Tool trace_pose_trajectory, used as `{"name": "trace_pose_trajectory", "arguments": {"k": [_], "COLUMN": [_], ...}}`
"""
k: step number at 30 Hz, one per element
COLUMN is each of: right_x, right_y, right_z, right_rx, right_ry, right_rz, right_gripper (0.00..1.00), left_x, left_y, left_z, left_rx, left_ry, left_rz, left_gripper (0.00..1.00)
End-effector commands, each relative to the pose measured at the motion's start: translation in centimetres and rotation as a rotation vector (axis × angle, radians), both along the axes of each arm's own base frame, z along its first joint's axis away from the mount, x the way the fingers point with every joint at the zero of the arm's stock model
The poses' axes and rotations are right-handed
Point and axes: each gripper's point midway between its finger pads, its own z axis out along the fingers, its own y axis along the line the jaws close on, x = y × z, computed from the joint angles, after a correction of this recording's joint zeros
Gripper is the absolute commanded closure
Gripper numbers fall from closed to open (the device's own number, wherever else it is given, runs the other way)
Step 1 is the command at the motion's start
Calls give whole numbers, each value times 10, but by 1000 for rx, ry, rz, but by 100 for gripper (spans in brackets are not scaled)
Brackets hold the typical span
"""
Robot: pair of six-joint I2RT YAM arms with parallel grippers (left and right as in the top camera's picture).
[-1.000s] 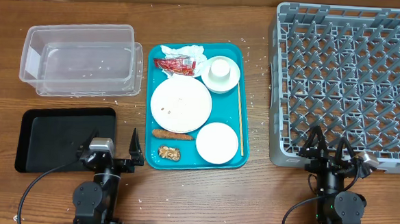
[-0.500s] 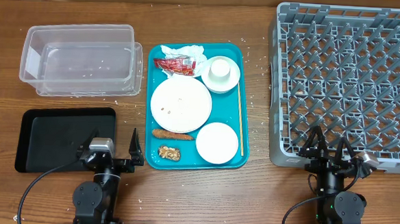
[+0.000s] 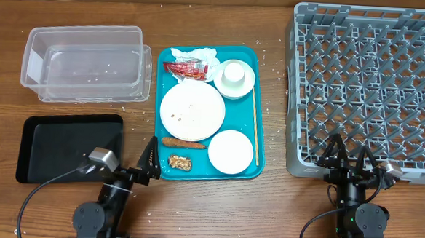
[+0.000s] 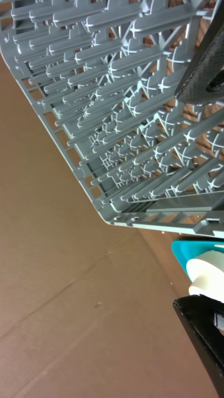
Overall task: Sort waste into correct bins and load items into the dishwasher
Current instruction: 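Move the left gripper over the white rice plate on the teal tray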
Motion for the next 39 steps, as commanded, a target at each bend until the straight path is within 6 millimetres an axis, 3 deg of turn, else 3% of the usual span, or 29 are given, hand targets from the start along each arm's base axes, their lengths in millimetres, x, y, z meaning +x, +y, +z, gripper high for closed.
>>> {"name": "trace_pose_trajectory", "arguments": {"k": [1, 6, 11, 15, 20, 25, 28, 30, 33, 34, 39], "right_x": [0, 0, 0, 0, 0, 0, 0, 0, 0, 0, 0], "right_y": [2, 2, 2, 2, 2, 2, 2, 2, 2, 2, 2], "right_z": [-2, -2, -2, -2, -2, -2, -2, -2, -2, -2, -2], "right_rx": [-11, -11, -11, -11, -11, -11, -11, -11, -11, -11, -11], "right_ry": [-3, -3, -3, -3, -3, -3, -3, -3, -3, -3, -3], "right_rz": [8, 8, 8, 8, 8, 8, 8, 8, 8, 8, 8], "right_gripper": [0, 0, 0, 0, 0, 0, 0, 0, 0, 0, 0], "left_x": [-12, -26, -25, -12, 8, 21, 27, 31, 34, 30, 12], "left_y": [-21, -32, -31, -28, -45, -68, -85, -93, -95, -94, -120], "left_z": [22, 55, 76, 92, 112, 126, 131, 123, 86, 66, 29], "left_rx": [-169, -181, -103, -8, 143, 83, 53, 69, 153, 255, 502], "left_ry": [-38, -120, -35, 125, 397, 608, 637, 676, 858, 954, 1077], "left_rz": [-161, -247, -212, -174, -309, -492, -629, -665, -543, -467, -456], "left_gripper": [0, 0, 0, 0, 0, 0, 0, 0, 0, 0, 0]}}
